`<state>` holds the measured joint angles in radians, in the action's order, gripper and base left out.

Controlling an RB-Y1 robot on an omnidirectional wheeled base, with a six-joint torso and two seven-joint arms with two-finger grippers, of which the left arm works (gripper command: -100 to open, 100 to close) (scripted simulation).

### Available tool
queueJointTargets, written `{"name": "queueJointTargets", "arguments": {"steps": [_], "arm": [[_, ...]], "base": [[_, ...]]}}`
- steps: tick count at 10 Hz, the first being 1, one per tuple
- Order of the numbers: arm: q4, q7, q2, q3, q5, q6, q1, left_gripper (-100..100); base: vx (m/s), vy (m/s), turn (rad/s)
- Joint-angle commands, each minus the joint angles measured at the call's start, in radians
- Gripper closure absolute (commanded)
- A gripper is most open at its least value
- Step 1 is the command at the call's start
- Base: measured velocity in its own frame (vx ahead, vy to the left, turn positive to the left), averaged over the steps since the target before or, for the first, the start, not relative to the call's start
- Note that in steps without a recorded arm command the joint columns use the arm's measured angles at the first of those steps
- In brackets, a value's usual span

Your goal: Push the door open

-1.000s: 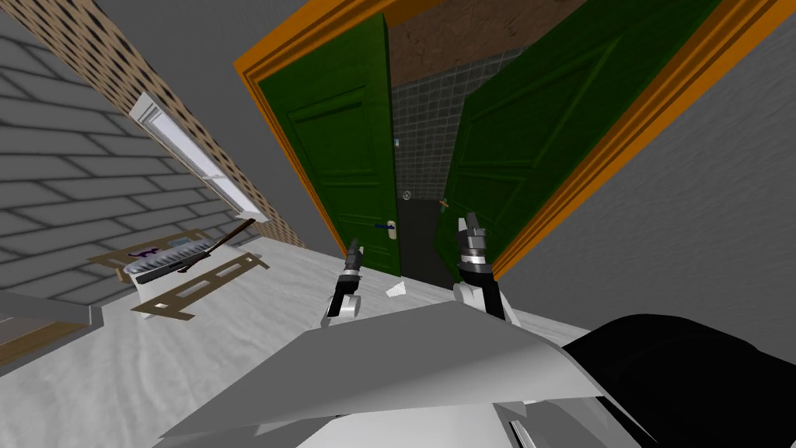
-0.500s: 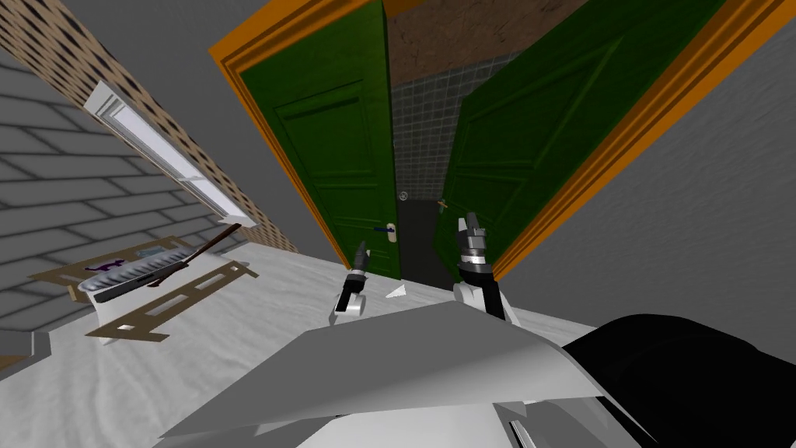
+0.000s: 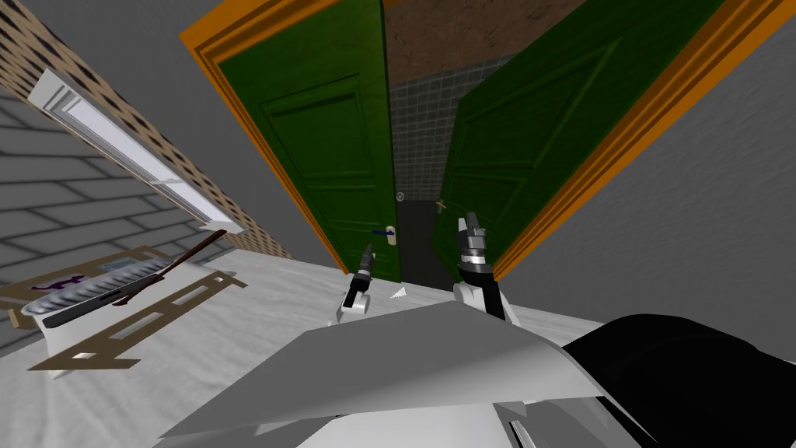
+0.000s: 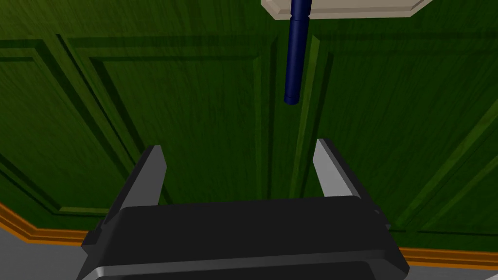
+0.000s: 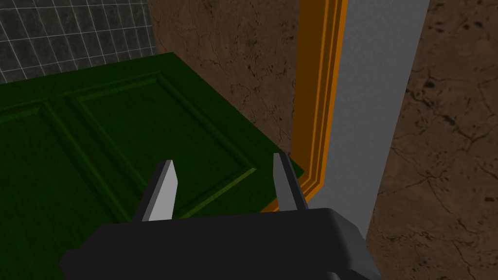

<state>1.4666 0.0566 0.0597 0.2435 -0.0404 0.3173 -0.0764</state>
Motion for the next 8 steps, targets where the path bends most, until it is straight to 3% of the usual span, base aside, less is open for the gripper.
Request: {"name": "queueJointTargets", "arguments": {"steps": [1, 5, 8], "arm": [[-0.040, 0.005, -0.008, 0.020, -0.002, -0.025, 0.017, -100], [-0.119, 0.015, -0.020, 0.045, -0.003, -0.051, 0.054, -100], [-0.126, 0.015, -0.005, 0.036, -0.001, -0.038, 0.057, -100]], "base": [[0.154, 0.090, -0.126], [0.139, 0.082, -0.082], [0.107, -0.012, -0.020]]}}
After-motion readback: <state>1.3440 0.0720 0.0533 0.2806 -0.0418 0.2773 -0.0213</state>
